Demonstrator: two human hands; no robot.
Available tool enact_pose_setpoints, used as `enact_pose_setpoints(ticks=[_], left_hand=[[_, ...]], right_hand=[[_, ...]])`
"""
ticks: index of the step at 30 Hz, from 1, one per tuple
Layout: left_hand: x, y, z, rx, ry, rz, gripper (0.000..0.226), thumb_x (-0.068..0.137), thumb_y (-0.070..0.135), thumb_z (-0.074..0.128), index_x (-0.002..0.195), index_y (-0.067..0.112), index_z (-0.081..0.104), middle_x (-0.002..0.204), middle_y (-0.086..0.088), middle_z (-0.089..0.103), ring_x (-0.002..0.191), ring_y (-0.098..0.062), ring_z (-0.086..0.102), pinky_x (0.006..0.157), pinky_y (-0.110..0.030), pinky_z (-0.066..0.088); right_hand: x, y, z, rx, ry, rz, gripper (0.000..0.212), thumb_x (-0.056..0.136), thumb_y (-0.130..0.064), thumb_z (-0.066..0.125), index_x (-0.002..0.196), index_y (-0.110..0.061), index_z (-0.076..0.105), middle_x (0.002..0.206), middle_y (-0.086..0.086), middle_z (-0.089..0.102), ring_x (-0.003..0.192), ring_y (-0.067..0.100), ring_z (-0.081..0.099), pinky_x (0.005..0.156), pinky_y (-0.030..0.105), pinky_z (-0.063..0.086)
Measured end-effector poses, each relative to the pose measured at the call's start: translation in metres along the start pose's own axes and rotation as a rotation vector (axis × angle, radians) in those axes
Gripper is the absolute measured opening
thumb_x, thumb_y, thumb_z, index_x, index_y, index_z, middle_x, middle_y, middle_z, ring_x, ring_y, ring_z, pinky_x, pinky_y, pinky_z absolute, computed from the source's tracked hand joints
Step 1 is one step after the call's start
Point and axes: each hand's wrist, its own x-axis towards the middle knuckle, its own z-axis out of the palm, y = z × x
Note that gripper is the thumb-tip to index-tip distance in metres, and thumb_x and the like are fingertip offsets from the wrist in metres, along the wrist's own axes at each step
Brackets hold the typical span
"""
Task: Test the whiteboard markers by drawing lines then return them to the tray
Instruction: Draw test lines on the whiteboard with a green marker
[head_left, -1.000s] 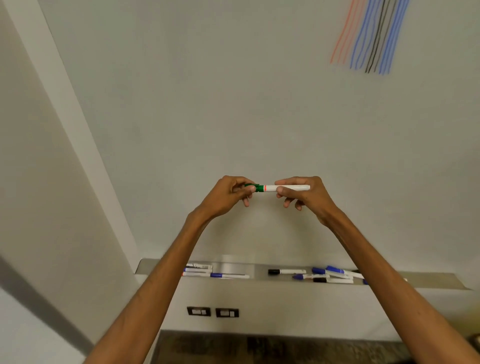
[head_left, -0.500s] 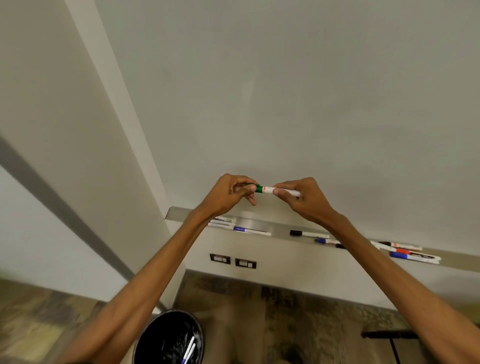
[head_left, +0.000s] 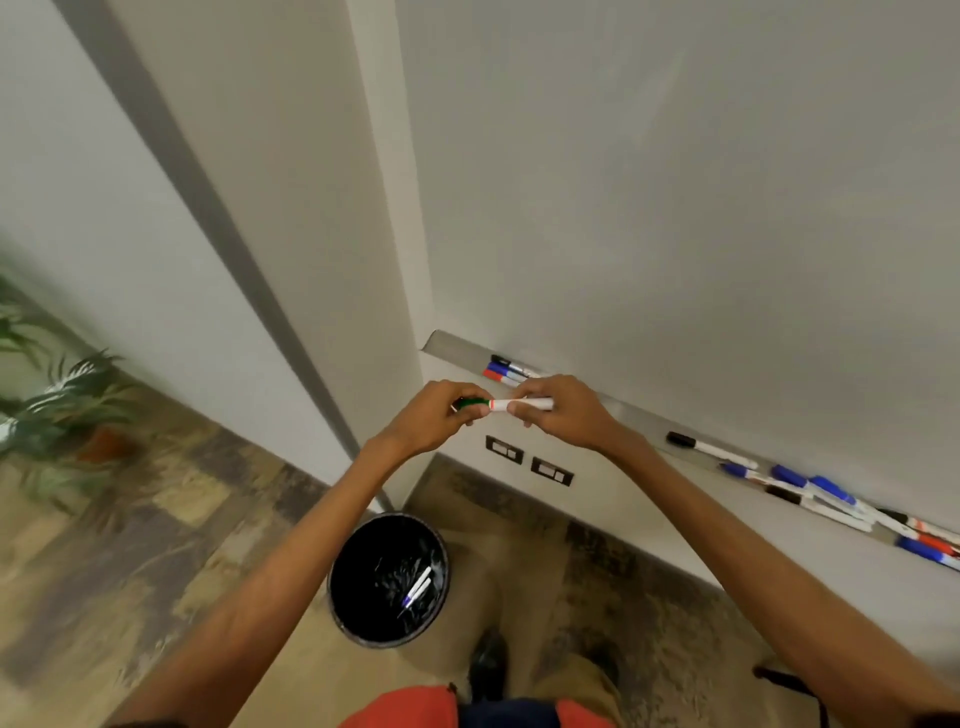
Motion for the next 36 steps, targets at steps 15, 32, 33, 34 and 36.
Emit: enact_pose_setpoints(ticks=[15, 32, 33, 34, 36], left_hand=[[-0.122, -0.096, 0.027, 0.140, 0.211, -0.553, 0.021, 0.085, 0.026, 0.073, 0.106, 0.026, 0.070, 0.097, 0.006, 0.072, 0.092, -0.017, 0.066, 0.078, -0.031, 0.050], [-0.103, -0.077, 0.031, 0.071, 0.273, -0.508, 0.042, 0.092, 0.034, 0.066, 0.130, 0.018, 0.060, 0.123, -0.001, 0.068, 0.114, -0.017, 0.062, 0.096, -0.039, 0.050], [-0.096, -0.074, 0.032, 0.065, 0.272, -0.489, 0.040, 0.093, 0.033, 0.066, 0.129, 0.018, 0.060, 0.122, -0.001, 0.068, 0.113, -0.017, 0.062, 0.095, -0.038, 0.050], [-0.089, -0.071, 0.035, 0.064, 0.267, -0.467, 0.039, 0.093, 0.033, 0.065, 0.128, 0.018, 0.060, 0.122, 0.000, 0.068, 0.112, -0.016, 0.062, 0.095, -0.037, 0.050], [-0.074, -0.062, 0.041, 0.065, 0.245, -0.418, 0.037, 0.093, 0.032, 0.065, 0.128, 0.018, 0.061, 0.121, 0.001, 0.068, 0.111, -0.016, 0.062, 0.095, -0.037, 0.050]], right_hand=[[0.038, -0.026, 0.162, -0.088, -0.338, -0.117, 0.023, 0.088, -0.018, 0.064, 0.108, -0.024, 0.072, 0.102, -0.001, 0.075, 0.092, 0.023, 0.067, 0.080, 0.038, 0.053], [0.043, -0.010, 0.166, -0.067, -0.292, -0.122, 0.036, 0.093, -0.027, 0.069, 0.128, -0.023, 0.063, 0.124, -0.003, 0.068, 0.108, 0.012, 0.065, 0.098, 0.035, 0.052], [0.040, -0.005, 0.160, -0.058, -0.276, -0.102, 0.035, 0.093, -0.026, 0.068, 0.128, -0.023, 0.063, 0.124, -0.003, 0.068, 0.107, 0.011, 0.064, 0.097, 0.032, 0.053], [0.038, 0.000, 0.153, -0.051, -0.252, -0.087, 0.034, 0.094, -0.026, 0.067, 0.128, -0.022, 0.064, 0.124, -0.002, 0.068, 0.106, 0.009, 0.063, 0.094, 0.027, 0.052], [0.031, 0.012, 0.139, -0.049, -0.194, -0.051, 0.031, 0.095, -0.025, 0.065, 0.126, -0.021, 0.065, 0.123, -0.002, 0.068, 0.102, 0.005, 0.059, 0.086, 0.015, 0.046]])
